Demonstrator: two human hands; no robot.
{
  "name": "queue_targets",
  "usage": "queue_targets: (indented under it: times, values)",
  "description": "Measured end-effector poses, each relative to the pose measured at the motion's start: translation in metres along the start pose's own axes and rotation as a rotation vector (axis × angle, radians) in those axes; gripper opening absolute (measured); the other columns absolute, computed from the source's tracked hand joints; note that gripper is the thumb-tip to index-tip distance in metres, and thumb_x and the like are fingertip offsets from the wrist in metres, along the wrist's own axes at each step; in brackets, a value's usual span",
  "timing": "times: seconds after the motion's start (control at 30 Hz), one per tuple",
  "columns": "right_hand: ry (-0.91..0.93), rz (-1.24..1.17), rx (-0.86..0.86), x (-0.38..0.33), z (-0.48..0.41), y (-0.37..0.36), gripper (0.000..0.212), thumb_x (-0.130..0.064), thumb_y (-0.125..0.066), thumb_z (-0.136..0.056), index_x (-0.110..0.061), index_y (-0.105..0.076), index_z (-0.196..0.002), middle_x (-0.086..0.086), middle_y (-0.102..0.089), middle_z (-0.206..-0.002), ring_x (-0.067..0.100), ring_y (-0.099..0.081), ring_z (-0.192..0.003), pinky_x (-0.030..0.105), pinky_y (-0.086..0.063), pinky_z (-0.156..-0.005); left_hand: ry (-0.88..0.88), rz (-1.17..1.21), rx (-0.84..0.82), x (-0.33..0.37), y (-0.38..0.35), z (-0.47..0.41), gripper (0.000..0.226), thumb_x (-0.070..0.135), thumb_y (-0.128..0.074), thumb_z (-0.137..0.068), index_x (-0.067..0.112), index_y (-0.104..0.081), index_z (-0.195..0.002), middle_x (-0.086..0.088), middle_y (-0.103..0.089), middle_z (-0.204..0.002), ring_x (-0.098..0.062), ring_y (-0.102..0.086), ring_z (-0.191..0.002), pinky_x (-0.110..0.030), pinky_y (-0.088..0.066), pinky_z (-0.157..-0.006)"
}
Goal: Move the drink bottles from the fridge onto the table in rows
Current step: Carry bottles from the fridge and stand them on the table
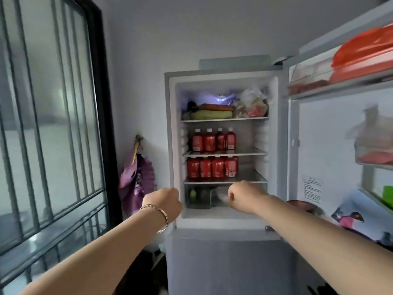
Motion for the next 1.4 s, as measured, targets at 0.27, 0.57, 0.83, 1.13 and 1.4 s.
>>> queue_targets:
  times: [0.27,0.57,0.83,1.13,1.4]
  values:
    - [-0.113,0.065,0.073,0.069,-0.125,-0.027,0.020,-0.020,-0.051,-0.087,-0.015,-0.068,-0.097,0.003,-0.068,-0.100,0.024,-0.063,-0.092,0.033,-0.052,-0.077,-0.085,0.191,0.182,0.027,-0.030,-0.139,0.016,0.026,-0.038,-0.090,0.018,-0.052,-0.089,-0.002,-0.064,-0.090,-0.022,-0.054,-0.074,-0.027,-0.040,-0.064]
    - [-0.023,-0.052,0.330,0.125,-0.340,-0.023,0.026,-0.028,-0.052,-0.091,-0.018,-0.059,-0.114,0.001,-0.062,-0.115,0.021,-0.061,-0.098,0.034,-0.052,-0.079,0.008,0.320,0.337,0.054,-0.067,-0.337,0.016,0.027,-0.042,-0.087,0.023,-0.055,-0.096,0.004,-0.063,-0.093,-0.019,-0.056,-0.076,-0.027,-0.043,-0.065]
    - [-0.026,-0.663,0.341,0.126,-0.524,-0.030,0.087,-0.033,-0.071,-0.079,-0.012,-0.020,-0.146,0.013,-0.040,-0.144,0.029,-0.045,-0.129,0.039,-0.041,-0.104,0.122,0.669,0.406,0.043,-0.085,-0.462,0.022,0.017,-0.052,-0.085,0.016,-0.055,-0.107,-0.004,-0.056,-0.109,-0.022,-0.058,-0.090,-0.034,-0.050,-0.080]
    - [-0.101,-0.781,0.339,0.134,-0.574,-0.042,0.085,-0.037,-0.081,-0.065,-0.009,-0.039,-0.133,0.011,-0.054,-0.130,0.026,-0.053,-0.119,0.031,-0.044,-0.097,0.108,0.753,0.563,0.040,-0.077,-0.543,0.047,0.019,-0.056,-0.082,0.007,-0.044,-0.126,-0.019,-0.046,-0.127,-0.036,-0.050,-0.109,-0.042,-0.044,-0.094]
    - [-0.020,-0.668,0.493,0.161,-0.517,-0.025,0.071,-0.045,-0.080,-0.060,-0.017,-0.049,-0.118,0.001,-0.061,-0.111,0.018,-0.061,-0.101,0.028,-0.049,-0.082,0.084,0.378,0.335,0.046,-0.059,-0.596,0.050,0.033,-0.056,-0.087,0.011,-0.041,-0.129,-0.022,-0.047,-0.130,-0.039,-0.046,-0.118,-0.041,-0.039,-0.098]
Point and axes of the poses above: each hand's wrist, its own z-axis away from the middle knuckle, its own y-axis out of the back of the hand, x = y × z, the point moved 7 cm from there along -z, towards the middle knuckle
